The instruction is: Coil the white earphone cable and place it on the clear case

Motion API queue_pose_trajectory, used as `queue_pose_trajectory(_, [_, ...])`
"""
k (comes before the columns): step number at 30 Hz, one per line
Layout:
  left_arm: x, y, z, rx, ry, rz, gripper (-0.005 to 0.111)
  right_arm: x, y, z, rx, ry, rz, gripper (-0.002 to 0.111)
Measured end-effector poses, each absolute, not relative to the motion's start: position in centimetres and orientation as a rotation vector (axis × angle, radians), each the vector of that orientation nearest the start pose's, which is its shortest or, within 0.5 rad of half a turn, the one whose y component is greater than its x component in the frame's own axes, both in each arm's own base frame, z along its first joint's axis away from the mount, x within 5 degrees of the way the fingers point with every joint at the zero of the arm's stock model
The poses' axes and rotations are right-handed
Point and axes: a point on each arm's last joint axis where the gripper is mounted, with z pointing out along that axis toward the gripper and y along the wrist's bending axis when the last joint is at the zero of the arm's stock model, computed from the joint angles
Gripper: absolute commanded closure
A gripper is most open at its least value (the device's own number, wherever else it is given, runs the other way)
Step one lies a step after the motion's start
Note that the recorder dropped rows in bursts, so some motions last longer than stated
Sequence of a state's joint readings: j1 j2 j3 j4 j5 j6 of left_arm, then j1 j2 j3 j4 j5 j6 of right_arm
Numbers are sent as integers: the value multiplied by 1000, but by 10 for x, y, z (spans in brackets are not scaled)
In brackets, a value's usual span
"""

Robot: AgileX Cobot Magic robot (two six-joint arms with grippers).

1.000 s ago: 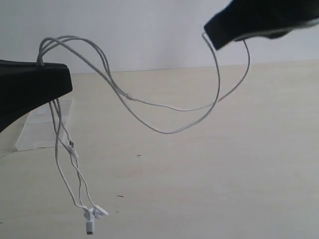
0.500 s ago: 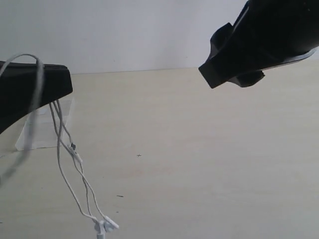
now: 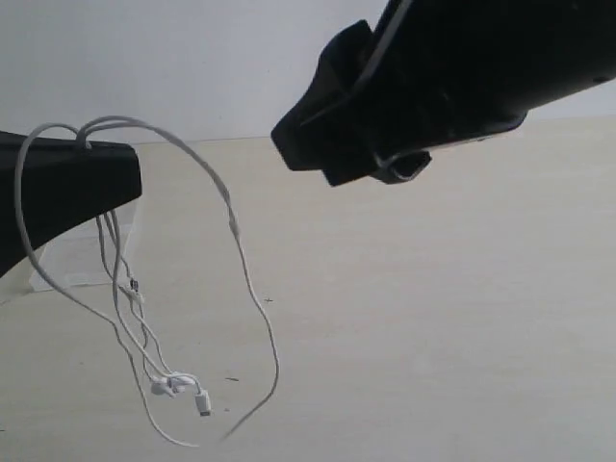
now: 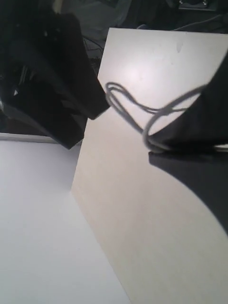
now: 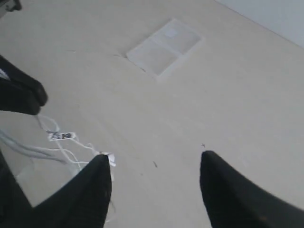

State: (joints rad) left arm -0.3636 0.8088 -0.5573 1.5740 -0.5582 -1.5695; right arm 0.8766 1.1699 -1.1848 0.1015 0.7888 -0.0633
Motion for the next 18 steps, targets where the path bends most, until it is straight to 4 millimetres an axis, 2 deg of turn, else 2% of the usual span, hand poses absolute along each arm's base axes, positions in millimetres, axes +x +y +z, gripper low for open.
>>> queue_pose_trajectory(12, [131, -101, 315, 865, 1625, -637, 107, 143, 205, 358, -1060, 2013, 754, 54])
queue_pose_trajectory(18, [132, -102, 327, 864, 1592, -626, 107, 134, 211, 341, -1157, 1929, 878, 54])
